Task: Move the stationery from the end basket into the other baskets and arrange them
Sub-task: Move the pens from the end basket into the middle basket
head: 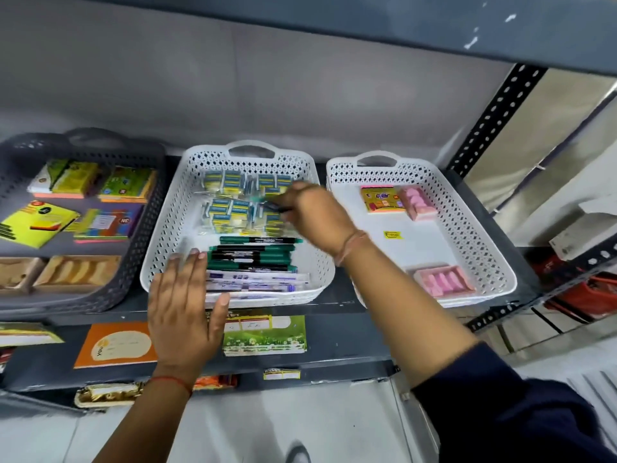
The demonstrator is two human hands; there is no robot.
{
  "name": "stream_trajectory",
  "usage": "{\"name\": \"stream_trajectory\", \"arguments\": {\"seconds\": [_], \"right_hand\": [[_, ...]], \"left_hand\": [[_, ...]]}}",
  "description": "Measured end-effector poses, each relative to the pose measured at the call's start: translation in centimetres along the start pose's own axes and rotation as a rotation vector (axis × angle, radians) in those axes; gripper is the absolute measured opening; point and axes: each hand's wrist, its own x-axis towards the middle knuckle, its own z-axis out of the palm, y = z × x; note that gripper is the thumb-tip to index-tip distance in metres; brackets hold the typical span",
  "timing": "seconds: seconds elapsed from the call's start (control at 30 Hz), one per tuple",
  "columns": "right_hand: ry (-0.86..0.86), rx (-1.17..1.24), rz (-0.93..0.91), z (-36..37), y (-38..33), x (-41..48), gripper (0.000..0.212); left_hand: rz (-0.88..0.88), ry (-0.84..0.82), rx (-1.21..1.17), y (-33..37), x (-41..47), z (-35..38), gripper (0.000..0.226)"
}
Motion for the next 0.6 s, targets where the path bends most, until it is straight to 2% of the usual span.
{"name": "stream_trajectory", "arguments": {"seconds": [0.07, 0.17, 0.27, 0.37, 0.43, 0.5, 0.57, 0.6], "right_hand": [[-0.122, -0.030, -0.058, 2.5, -2.6, 1.3, 0.031], [-0.300, -0.233, -0.088, 5.5, -4.4, 2.8, 0.028], [-0.381, -0.295, -0.063, 6.6, -4.3, 2.8, 0.029], [-0.309, -0.158, 0.038, 5.3, -2.9, 1.1, 0.034], [-0.175, -0.042, 0.144, 2.7, -1.1, -1.1, 0.037], [-0.065, -0.046, 0.298, -0.1, 1.9, -4.2, 0.036], [-0.086, -0.155, 0.457, -2.6, 5.7, -7.6, 0.038], [-0.180, -0.203, 0.530, -3.6, 7.6, -9.0, 0.041]], "left_hand": [[0.014, -0.004, 0.029, -1.2, 0.1, -0.4, 0.072], [0.069, -0.004, 0.038, -1.8, 0.1, -0.8, 0.068], [0.082, -0.030, 0.023, -1.6, 0.1, -0.9, 0.067], [0.055, -0.030, -0.028, -1.1, 0.0, -0.8, 0.068], [0.052, -0.025, -0.064, -0.2, 0.0, -0.7, 0.068], [0.087, -0.023, -0.090, 1.0, 0.1, -0.5, 0.068], [0.133, -0.032, -0.115, 2.5, 0.2, -0.3, 0.068], [0.157, -0.036, -0.121, 3.2, 0.3, -0.1, 0.067]]}}
